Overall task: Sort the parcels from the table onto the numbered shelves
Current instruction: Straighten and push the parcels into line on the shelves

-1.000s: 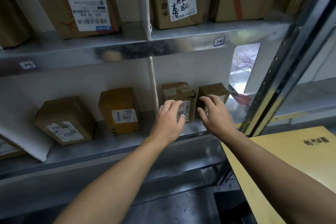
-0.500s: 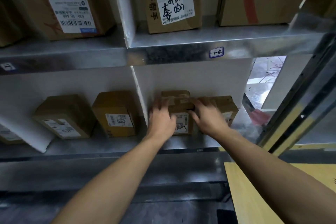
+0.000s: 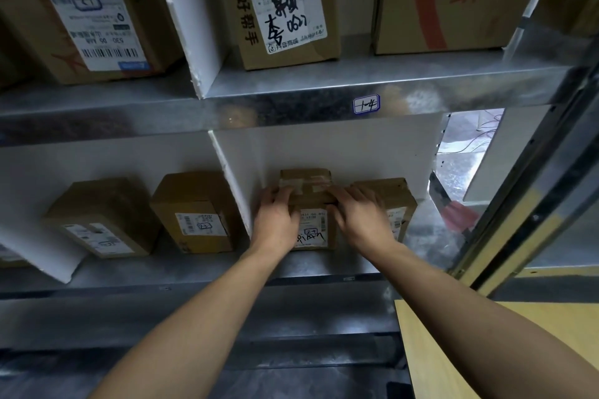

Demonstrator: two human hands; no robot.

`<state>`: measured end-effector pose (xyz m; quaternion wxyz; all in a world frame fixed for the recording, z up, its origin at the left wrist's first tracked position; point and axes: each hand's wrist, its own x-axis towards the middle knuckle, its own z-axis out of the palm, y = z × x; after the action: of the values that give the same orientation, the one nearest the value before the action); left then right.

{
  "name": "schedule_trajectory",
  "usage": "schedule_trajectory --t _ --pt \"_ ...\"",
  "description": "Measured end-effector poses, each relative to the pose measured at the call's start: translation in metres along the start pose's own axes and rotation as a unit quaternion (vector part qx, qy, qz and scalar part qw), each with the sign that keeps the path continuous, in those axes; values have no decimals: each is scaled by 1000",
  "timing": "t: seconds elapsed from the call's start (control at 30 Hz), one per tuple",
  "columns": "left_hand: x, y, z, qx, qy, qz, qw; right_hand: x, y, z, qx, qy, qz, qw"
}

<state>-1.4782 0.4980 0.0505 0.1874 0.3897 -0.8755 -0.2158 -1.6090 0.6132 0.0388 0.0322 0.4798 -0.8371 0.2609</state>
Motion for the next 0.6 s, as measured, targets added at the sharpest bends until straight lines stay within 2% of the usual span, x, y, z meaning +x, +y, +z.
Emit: schedule_trajectory --t 0.27,0.6 --pt "-5 2 -3 -19 9 -5 1000 2 4 5 12 30 -12 999" --pt "-3 -1 -3 -10 7 -12 1000 -1 -3 3 -1 -3 -3 1000"
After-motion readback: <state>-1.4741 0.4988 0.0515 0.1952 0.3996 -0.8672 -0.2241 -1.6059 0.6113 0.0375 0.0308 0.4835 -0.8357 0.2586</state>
